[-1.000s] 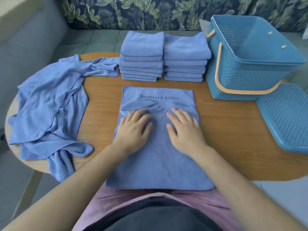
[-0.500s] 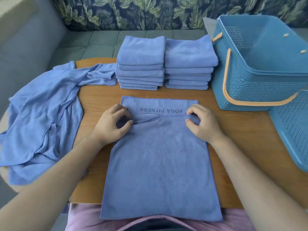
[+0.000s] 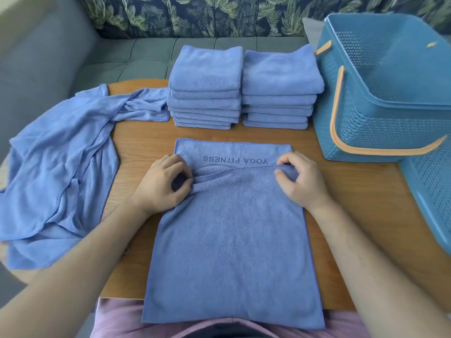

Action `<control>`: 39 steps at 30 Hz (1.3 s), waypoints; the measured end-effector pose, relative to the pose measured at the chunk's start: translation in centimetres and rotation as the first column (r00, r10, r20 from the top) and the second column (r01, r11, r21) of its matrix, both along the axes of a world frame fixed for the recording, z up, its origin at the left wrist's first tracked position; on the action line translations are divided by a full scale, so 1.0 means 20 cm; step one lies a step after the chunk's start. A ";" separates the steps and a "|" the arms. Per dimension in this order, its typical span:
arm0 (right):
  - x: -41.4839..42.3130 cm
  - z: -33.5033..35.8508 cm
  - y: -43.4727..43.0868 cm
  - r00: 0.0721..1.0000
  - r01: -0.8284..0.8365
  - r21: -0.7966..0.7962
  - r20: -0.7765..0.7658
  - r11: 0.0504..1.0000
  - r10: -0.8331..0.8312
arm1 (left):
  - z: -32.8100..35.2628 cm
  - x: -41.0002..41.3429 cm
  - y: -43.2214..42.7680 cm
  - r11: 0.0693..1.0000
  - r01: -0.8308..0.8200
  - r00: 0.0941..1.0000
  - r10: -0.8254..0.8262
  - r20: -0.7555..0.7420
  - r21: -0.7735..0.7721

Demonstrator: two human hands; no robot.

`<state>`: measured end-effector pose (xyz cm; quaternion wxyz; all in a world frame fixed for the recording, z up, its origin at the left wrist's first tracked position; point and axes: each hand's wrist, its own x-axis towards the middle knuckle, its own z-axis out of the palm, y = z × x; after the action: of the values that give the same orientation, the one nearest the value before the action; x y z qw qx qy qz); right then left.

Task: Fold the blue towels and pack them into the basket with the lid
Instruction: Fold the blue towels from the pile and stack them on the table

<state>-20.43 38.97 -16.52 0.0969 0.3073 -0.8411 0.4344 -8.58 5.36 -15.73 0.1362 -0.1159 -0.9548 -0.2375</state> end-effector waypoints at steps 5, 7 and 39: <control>0.00 0.01 0.00 1.000 0.012 -0.029 -0.023 1.000 -0.013 | 0.07 -0.01 0.03 0.927 -0.202 0.979 0.203 0.030 0.317; -0.01 0.01 0.01 0.999 0.037 -0.050 -0.020 0.998 -0.039 | 0.10 -0.05 0.03 0.893 -0.261 0.965 0.257 0.062 0.367; -0.12 -0.05 -0.08 0.906 0.409 0.106 0.067 0.906 -0.417 | 0.02 -0.28 -0.03 0.891 -0.445 0.893 0.436 0.110 0.084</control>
<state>-22.83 37.41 -17.47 0.1358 0.1068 -0.9091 0.3790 -14.20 4.77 -15.28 0.1503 0.1217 -0.9471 -0.2560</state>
